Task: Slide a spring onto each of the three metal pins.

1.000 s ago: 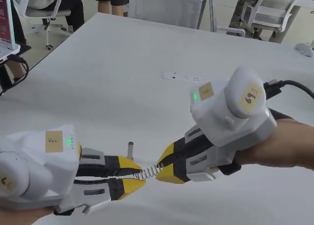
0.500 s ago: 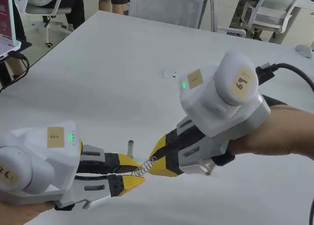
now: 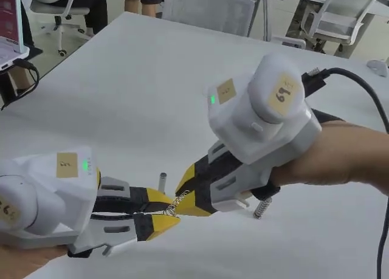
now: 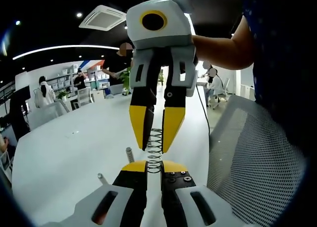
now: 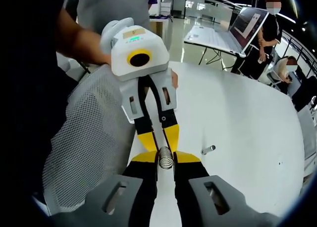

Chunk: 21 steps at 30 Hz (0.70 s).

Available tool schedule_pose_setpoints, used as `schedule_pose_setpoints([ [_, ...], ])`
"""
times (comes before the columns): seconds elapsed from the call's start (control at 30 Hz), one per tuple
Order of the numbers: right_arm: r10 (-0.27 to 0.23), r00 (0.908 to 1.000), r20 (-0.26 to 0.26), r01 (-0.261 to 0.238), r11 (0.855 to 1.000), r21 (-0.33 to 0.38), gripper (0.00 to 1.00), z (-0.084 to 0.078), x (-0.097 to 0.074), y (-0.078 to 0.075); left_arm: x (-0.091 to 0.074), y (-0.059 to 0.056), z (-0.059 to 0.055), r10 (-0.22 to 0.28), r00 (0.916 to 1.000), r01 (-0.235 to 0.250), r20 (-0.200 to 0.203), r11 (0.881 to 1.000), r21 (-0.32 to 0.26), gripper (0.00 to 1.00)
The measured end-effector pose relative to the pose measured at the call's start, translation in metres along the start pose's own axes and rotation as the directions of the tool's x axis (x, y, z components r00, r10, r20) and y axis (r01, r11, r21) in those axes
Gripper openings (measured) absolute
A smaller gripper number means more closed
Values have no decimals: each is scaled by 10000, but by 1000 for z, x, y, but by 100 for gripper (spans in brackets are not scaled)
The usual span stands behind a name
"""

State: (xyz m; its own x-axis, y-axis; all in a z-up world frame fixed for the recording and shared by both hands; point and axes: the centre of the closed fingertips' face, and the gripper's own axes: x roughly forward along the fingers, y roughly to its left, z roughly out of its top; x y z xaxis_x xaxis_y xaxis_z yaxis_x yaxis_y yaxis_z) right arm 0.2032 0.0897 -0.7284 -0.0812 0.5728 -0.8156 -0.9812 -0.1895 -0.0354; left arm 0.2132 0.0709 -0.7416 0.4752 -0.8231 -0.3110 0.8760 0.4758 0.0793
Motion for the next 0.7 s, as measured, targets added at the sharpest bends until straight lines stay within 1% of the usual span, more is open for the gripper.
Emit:
schedule_pose_setpoints([
  [0.17,71,10000,-10,-71,10000,7,10,0,2,-1,-1,2,2,22,9999,-22,139,10000,-39,2],
  [0.3,197,9998,10,-197,9997,135,10,-1,2,-4,-3,5,5,72,9990,-62,433,9997,-231,2],
  [0.4,214,9998,-32,-213,9997,118,9,-3,2,-5,-3,6,6,98,9989,-89,462,9997,-205,2],
  [0.57,265,9996,-75,-264,9996,114,9,-2,3,-6,-2,6,7,119,9987,-110,490,9997,-197,2],
  [0.7,338,9992,-232,-337,9994,57,9,-1,4,-5,-2,7,7,103,9989,-97,455,9999,-143,2],
])
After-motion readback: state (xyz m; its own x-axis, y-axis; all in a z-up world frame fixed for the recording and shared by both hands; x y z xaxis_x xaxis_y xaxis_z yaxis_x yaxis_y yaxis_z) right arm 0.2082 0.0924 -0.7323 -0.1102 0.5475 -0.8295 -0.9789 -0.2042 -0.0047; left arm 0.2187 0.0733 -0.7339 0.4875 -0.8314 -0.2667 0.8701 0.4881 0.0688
